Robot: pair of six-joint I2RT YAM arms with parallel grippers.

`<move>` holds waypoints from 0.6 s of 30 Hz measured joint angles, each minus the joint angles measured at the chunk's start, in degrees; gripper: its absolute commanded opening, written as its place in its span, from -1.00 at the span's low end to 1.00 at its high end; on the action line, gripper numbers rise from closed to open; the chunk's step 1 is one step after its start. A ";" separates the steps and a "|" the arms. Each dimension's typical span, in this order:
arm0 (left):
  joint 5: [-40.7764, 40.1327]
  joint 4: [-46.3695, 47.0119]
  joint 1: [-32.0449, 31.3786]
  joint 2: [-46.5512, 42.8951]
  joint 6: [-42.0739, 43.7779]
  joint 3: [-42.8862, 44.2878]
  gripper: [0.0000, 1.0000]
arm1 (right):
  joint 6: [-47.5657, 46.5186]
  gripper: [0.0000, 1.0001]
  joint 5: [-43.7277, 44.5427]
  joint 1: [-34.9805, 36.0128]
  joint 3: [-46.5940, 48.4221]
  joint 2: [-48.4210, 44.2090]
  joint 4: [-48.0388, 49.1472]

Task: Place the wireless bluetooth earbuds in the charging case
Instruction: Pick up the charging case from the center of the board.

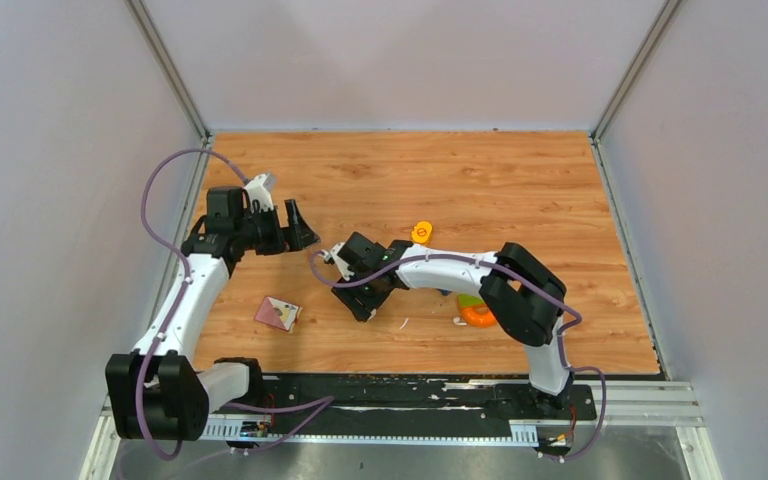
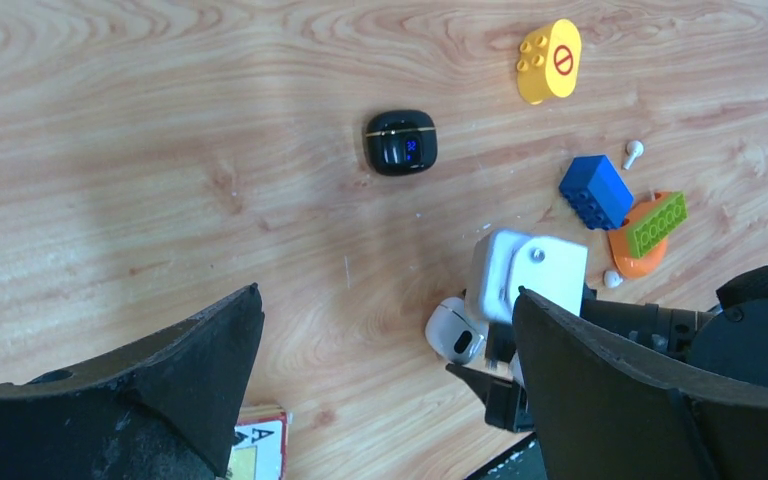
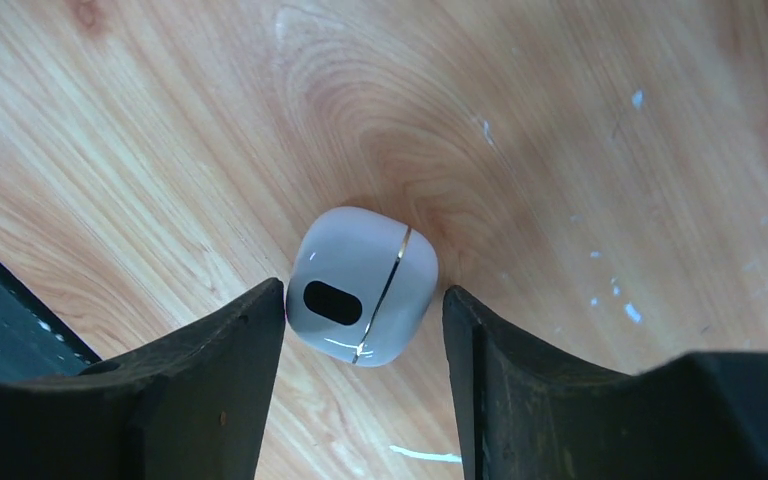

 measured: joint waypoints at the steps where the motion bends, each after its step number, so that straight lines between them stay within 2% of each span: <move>1: 0.24 0.00 0.00 0.22 0.28 0.52 1.00 | -2.14 0.15 -0.63 -0.02 -0.15 0.00 0.55; 4: 0.59 -0.15 0.00 0.81 1.49 1.86 0.99 | -7.41 0.04 -1.66 -0.11 -0.72 -0.13 1.57; 9: 0.31 -1.36 0.00 1.79 3.56 5.40 0.88 | -12.96 -0.01 -1.77 -0.11 -3.56 -1.53 4.37; 12: 0.13 -2.27 0.00 2.47 4.98 8.04 0.82 | -14.93 -0.21 -1.81 0.00 -4.92 -2.25 5.90; 18: 2.62 -2.82 0.00 4.35 8.00 9.92 0.51 | -21.18 -0.34 -1.49 -0.48 -5.27 -3.23 5.77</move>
